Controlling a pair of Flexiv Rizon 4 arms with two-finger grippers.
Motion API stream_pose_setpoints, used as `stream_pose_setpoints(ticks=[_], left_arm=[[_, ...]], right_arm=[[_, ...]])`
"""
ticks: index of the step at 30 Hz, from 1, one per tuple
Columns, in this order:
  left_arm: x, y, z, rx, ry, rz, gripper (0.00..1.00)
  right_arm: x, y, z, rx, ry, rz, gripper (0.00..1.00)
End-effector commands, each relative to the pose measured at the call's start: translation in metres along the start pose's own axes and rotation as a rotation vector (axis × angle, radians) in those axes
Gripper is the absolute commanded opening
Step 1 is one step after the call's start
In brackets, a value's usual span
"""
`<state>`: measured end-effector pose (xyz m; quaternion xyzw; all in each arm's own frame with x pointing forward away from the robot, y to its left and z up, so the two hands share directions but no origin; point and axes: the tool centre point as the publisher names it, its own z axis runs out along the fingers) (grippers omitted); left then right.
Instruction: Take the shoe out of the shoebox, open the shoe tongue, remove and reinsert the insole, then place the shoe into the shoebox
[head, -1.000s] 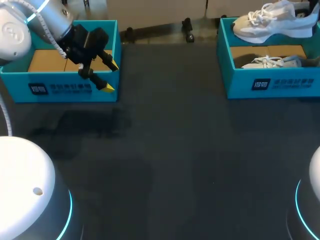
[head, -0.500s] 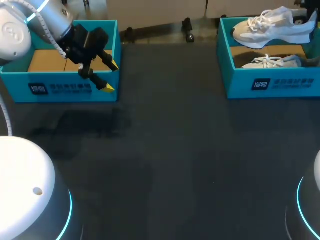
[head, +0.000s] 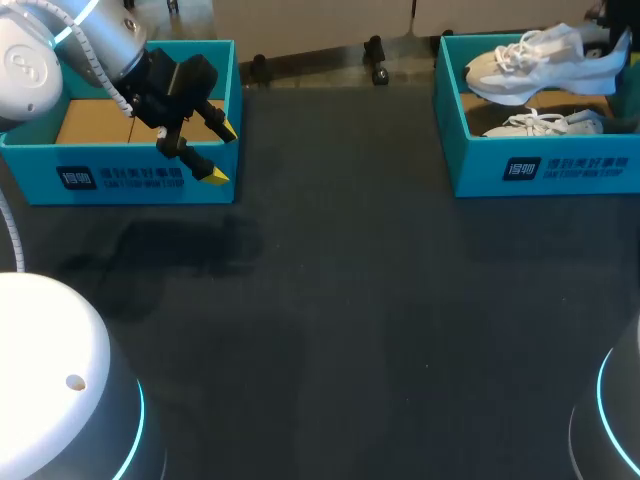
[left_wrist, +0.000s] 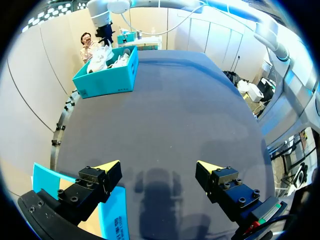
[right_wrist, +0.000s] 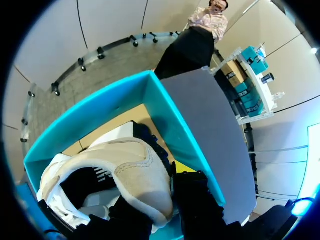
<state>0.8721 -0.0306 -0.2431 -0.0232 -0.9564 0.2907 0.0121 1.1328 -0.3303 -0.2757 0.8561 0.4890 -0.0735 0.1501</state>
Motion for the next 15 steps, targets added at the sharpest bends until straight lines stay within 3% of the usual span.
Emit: stream_pose_setpoints(ticks=[1, 15], left_arm=[[0.0, 0.0, 0.0, -0.003, 0.002, 0.0, 1.0], [0.0, 0.0, 0.0, -0.003, 0.002, 0.0, 1.0]], right_arm=[[0.004, 0.009, 0.01, 0.017, -0.005, 0.003, 0.0], [0.014, 0.016, 0.034, 0.018, -0.008, 0.02, 0.0]])
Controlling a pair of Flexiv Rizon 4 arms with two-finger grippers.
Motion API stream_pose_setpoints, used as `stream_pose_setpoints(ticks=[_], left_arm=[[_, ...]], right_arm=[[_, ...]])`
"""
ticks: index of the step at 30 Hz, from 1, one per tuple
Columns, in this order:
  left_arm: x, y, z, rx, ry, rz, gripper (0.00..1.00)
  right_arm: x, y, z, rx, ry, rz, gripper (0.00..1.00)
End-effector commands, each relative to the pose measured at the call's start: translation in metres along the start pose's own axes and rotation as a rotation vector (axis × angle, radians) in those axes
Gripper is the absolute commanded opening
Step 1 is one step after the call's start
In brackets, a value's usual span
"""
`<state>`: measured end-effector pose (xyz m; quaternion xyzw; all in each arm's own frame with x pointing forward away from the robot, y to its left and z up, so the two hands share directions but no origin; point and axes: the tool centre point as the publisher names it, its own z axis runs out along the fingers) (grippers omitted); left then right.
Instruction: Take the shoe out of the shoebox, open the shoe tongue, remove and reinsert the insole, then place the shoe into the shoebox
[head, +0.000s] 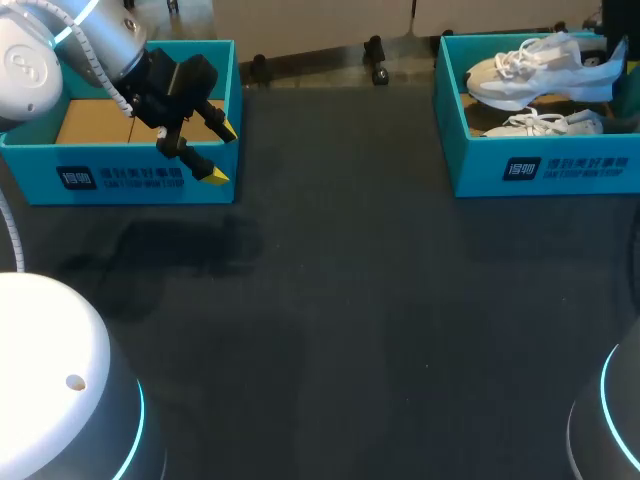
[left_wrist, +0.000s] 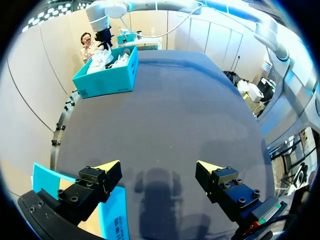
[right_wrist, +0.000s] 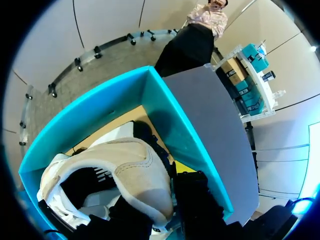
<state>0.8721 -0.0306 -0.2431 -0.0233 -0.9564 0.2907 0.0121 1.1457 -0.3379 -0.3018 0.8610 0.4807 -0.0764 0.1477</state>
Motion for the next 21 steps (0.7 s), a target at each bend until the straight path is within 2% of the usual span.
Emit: stream_pose_setpoints(ticks=[1, 21], left_arm=[[0.0, 0.0, 0.0, -0.003, 0.002, -0.001, 1.0], [0.0, 0.0, 0.0, -0.003, 0.002, -0.001, 1.0]], right_arm=[[0.007, 0.006, 0.009, 0.01, -0.005, 0.001, 0.0], [0.013, 0.007, 0.04, 0.046, -0.009, 0.029, 0.0]])
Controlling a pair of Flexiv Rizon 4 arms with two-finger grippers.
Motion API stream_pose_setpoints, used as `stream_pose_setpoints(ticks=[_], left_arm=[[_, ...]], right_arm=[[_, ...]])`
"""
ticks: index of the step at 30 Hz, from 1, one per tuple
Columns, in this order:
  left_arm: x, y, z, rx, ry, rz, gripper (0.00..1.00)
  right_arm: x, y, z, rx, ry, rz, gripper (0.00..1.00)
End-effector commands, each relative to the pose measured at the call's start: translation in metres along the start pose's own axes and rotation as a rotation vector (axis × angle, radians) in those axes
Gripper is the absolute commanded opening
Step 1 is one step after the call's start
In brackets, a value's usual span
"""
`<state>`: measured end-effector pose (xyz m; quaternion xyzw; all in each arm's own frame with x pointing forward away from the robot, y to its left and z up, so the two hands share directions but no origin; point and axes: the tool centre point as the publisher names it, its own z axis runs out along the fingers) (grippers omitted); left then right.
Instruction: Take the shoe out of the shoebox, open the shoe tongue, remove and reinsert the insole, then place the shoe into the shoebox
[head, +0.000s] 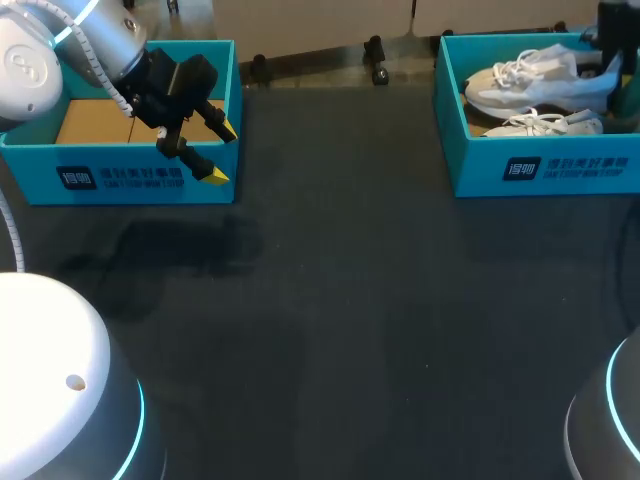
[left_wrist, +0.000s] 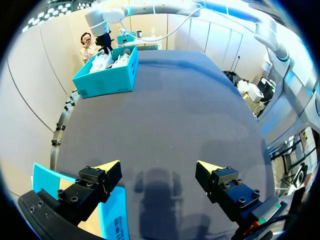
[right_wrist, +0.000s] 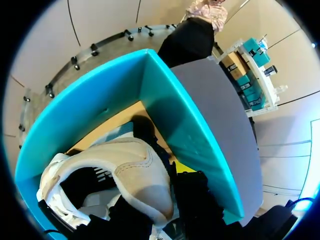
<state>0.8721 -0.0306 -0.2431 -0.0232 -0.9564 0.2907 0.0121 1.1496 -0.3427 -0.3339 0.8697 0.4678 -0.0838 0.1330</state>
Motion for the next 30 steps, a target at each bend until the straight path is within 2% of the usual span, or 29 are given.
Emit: stream_pose_setpoints(ticks=[1, 14, 27, 28, 29, 30], left_arm=[[0.0, 0.0, 0.0, -0.003, 0.002, 0.0, 1.0], [0.0, 0.0, 0.0, -0.003, 0.002, 0.0, 1.0], [0.0, 0.0, 0.0, -0.003, 0.002, 0.0, 1.0], [0.0, 0.0, 0.0, -0.003, 0.002, 0.0, 1.0], [0.0, 0.0, 0.0, -0.003, 0.002, 0.0, 1.0], [0.0, 0.0, 0.0, -0.003, 0.002, 0.0, 1.0]], right_arm=[[0.007, 0.008, 0.009, 0.01, -0.009, 0.004, 0.0], [0.016, 0.008, 0.023, 0.039, -0.014, -0.003, 0.0], [0.013, 0.008, 0.03, 0.056, -0.009, 0.025, 0.0], [0.013, 0.008, 0.03, 0.056, -0.009, 0.024, 0.05], [0.013, 0.008, 0.03, 0.056, -0.009, 0.025, 0.19], [0.014, 0.008, 0.03, 0.055, -0.009, 0.026, 0.24]])
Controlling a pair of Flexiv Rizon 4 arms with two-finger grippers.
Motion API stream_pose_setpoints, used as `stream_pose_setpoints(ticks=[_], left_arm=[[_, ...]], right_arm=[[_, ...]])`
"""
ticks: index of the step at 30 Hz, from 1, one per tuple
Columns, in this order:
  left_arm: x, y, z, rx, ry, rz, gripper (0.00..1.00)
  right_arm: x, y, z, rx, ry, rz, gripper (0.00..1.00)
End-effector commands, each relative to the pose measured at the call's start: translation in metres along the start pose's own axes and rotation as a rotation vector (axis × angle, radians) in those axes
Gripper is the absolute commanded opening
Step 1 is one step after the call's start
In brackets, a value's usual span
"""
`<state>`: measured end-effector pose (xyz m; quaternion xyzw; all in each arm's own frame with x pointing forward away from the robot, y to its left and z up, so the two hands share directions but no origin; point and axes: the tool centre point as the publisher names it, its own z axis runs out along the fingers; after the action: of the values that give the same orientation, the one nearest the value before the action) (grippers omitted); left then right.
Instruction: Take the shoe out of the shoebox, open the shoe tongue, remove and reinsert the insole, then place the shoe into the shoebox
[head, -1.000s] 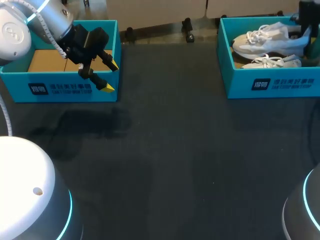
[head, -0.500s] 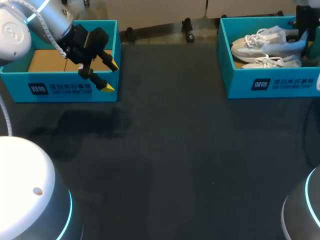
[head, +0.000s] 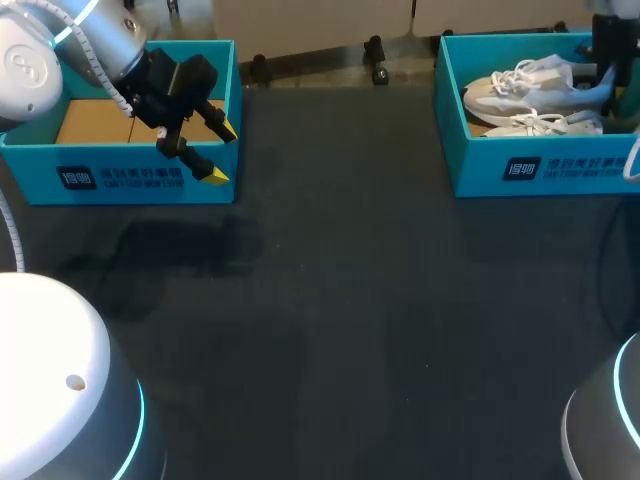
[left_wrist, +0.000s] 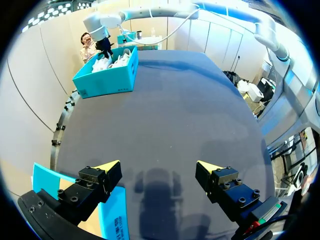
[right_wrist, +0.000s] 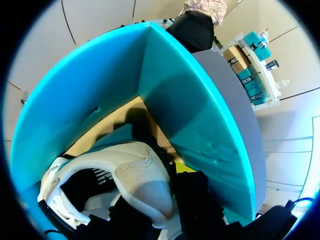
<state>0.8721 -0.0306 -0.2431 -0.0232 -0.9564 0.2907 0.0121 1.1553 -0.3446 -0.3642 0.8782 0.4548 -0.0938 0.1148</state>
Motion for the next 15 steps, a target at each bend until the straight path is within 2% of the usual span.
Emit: stream_pose_setpoints(ticks=[1, 3, 15], left_arm=[[0.0, 0.0, 0.0, -0.003, 0.002, -0.001, 1.0], [0.0, 0.0, 0.0, -0.003, 0.002, -0.001, 1.0], [0.0, 0.0, 0.0, -0.003, 0.002, -0.001, 1.0]], right_arm=[[0.004, 0.007, 0.0, 0.009, -0.008, 0.002, 0.26], [0.004, 0.007, -0.002, 0.007, -0.009, 0.003, 0.31], [-0.002, -0.001, -0.023, -0.017, -0.015, 0.017, 0.38]])
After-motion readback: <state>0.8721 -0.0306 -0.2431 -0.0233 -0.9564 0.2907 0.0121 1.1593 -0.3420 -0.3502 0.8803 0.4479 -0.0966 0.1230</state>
